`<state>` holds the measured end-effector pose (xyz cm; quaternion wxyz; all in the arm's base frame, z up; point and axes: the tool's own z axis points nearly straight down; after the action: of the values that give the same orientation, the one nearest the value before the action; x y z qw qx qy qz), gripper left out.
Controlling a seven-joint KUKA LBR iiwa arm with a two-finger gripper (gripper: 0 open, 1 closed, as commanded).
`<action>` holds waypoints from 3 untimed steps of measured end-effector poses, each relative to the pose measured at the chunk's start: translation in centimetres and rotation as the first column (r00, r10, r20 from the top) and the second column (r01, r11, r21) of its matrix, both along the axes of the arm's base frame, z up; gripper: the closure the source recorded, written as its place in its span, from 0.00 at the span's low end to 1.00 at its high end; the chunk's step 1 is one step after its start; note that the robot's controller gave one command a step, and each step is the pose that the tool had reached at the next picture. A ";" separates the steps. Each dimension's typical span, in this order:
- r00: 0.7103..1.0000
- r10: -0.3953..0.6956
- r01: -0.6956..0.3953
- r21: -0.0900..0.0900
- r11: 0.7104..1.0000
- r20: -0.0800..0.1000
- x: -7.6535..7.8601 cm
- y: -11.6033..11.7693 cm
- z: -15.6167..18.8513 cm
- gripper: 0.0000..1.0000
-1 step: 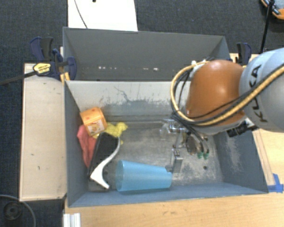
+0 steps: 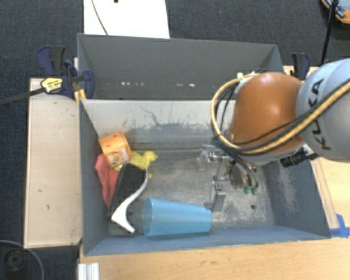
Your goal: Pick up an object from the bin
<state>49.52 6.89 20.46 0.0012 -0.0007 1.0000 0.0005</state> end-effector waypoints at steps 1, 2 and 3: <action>0.997 0.078 -0.078 -0.002 0.997 0.005 -0.5 2.9 -2.0 0.00; 0.992 0.128 -0.128 0.000 0.992 -0.002 -1.0 10.0 -6.5 0.00; 0.948 0.319 -0.319 -0.001 0.948 -0.001 -1.6 6.5 -7.9 0.00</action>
Offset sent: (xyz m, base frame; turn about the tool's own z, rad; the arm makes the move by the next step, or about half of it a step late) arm -0.0105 0.0978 -0.0651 -0.1258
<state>47.89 13.34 12.59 0.0009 -0.1624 0.9867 0.0003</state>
